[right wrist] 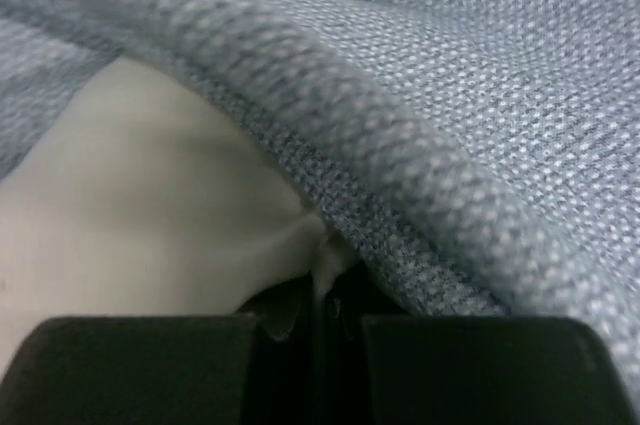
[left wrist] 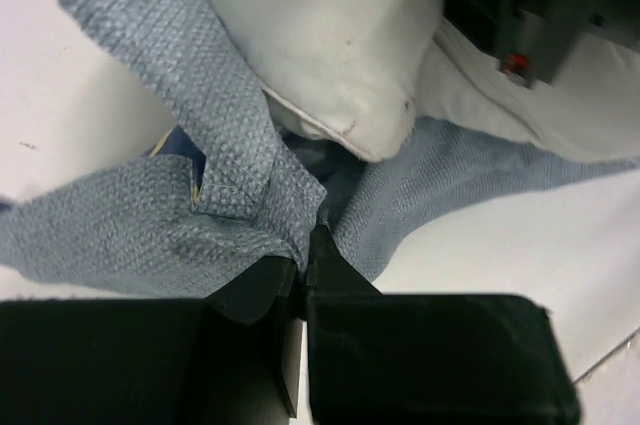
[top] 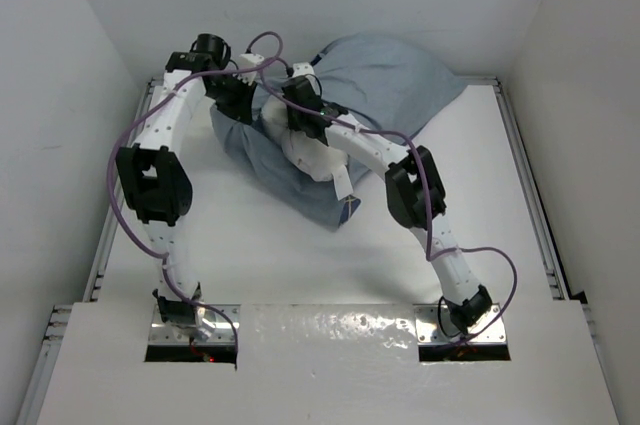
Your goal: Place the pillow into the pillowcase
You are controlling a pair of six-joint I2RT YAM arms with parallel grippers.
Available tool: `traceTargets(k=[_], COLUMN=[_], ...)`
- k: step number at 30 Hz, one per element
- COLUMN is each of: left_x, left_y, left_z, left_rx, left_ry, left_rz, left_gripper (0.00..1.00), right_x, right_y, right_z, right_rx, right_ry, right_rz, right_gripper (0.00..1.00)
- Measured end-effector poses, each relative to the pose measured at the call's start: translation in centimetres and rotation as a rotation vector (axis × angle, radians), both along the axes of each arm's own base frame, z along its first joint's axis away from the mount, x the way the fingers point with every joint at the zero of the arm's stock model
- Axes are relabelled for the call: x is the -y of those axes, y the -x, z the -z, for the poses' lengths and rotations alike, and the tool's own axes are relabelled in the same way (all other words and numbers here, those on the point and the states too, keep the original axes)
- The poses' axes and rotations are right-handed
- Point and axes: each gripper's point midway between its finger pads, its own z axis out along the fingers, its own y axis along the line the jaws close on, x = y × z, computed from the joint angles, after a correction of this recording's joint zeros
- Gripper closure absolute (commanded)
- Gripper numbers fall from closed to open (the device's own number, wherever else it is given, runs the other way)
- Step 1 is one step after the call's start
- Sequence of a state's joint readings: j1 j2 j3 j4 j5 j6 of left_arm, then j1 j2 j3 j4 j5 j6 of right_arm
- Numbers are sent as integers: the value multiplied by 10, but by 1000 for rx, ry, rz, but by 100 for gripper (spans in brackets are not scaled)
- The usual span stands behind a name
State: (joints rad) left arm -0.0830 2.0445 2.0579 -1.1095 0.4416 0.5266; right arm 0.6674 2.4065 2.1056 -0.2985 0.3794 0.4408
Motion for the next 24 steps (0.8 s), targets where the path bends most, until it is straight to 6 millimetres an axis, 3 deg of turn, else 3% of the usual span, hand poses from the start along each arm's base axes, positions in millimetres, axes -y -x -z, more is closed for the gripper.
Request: traceTargets(k=[5, 8, 11, 13, 16, 20, 22, 24], left_x=[5, 16, 28, 34, 34, 24, 18, 13], left_y=[8, 6, 0, -1, 1, 3, 7, 9], left_z=[-12, -34, -54, -55, -45, -15, 3, 17], left_rx=[18, 57, 99, 89, 56, 3, -32, -57], left_ry=[14, 83, 174, 220, 239, 204, 174, 148], left_rz=[97, 132, 129, 119, 103, 72, 53, 35], left_gripper=[100, 100, 100, 100, 100, 100, 93, 80], right_x=[-4, -13, -26, -41, -57, -73, -76, -76], right_y=[1, 4, 17, 29, 36, 38, 41, 46], right_z=[-1, -3, -2, -6, -16, -37, -44, -49], right_rx=[-34, -25, -6, 13, 38, 63, 75, 74], right_ry=[-32, -64, -114, -212, -352, -470, -507, -519], right_rz=[22, -16, -85, -150, -211, -292, -341, -373], right_gripper=[100, 100, 100, 100, 73, 58, 41, 27])
